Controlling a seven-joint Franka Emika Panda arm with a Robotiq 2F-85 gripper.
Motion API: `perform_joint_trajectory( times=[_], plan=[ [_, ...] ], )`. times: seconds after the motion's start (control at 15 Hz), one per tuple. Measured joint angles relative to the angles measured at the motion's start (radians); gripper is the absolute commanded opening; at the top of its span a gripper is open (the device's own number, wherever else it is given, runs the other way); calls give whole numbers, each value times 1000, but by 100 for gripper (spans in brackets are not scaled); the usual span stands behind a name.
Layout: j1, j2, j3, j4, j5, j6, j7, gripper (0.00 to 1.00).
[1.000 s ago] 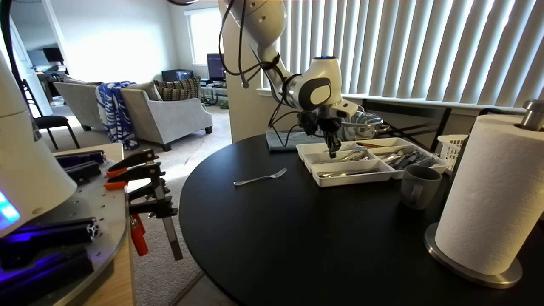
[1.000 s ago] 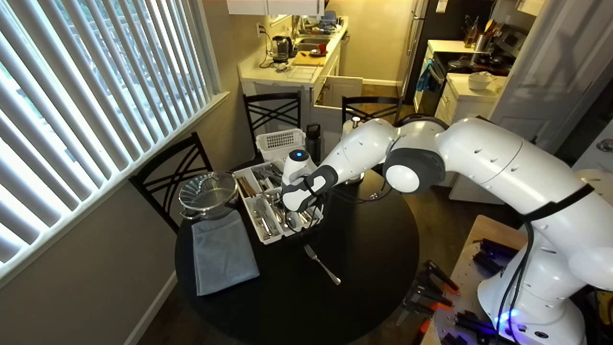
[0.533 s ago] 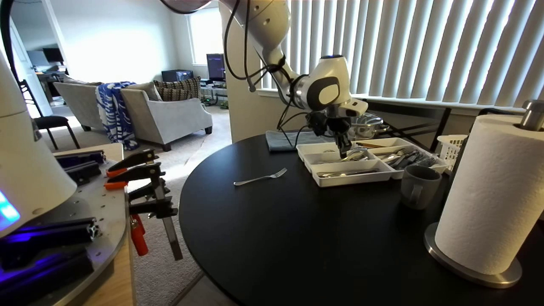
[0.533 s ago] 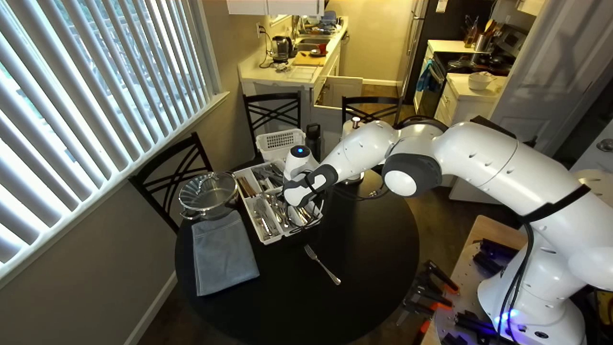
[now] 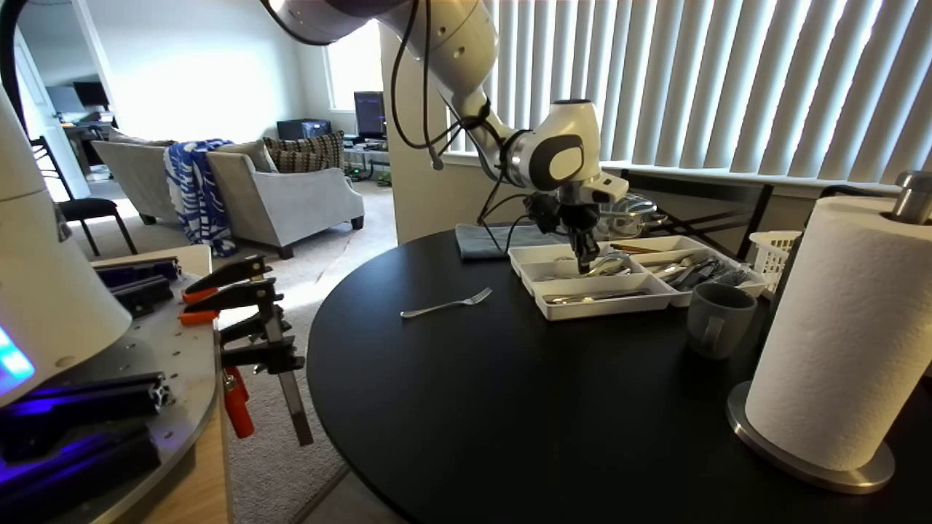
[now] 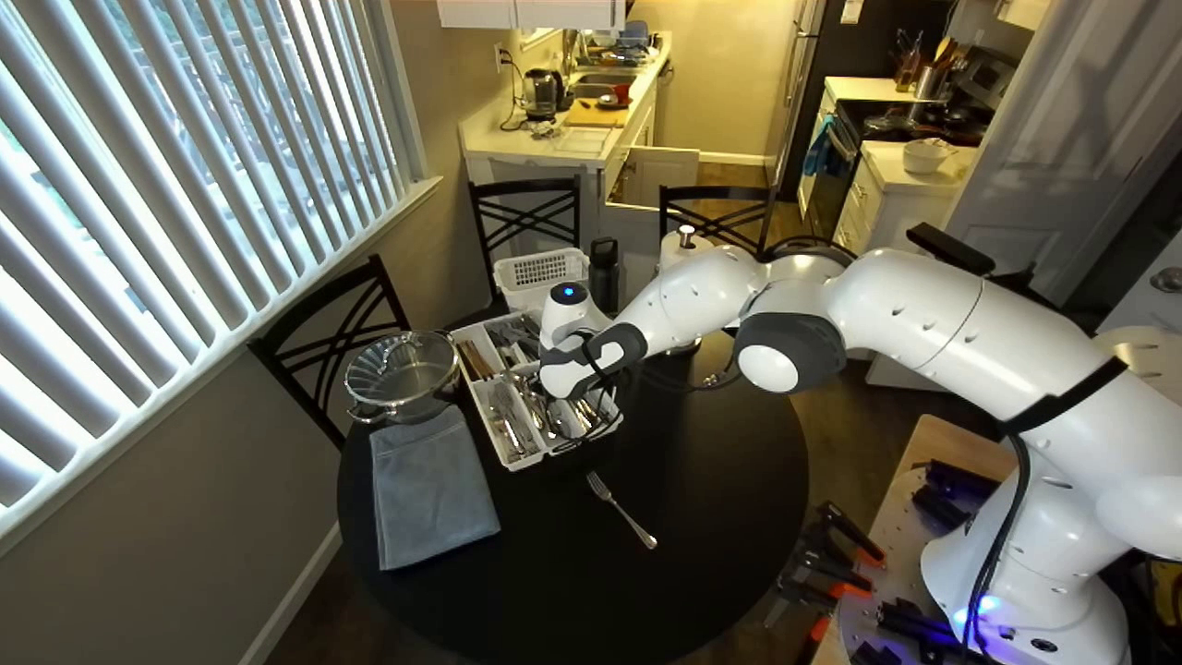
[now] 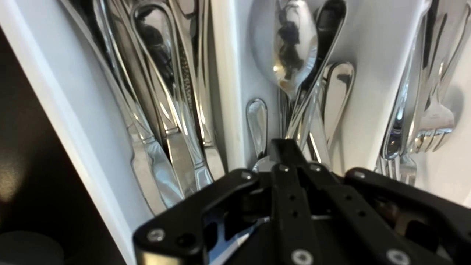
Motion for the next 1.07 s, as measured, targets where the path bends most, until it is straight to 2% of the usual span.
perform_joint_trajectory(
  times=[0.13,0.33,0.4,0.53,0.67,1.07],
  plan=[
    [-2,28,8,30,0,-19,0,32],
    [-8,68,27,79,0,-30,0,51],
    [-11,76,31,94,0,-30,0,13],
    [-14,86,39,113,0,-30,0,11],
    [-15,95,42,128,0,-35,0,1],
    [-14,110,47,157,0,-44,0,0]
  ],
)
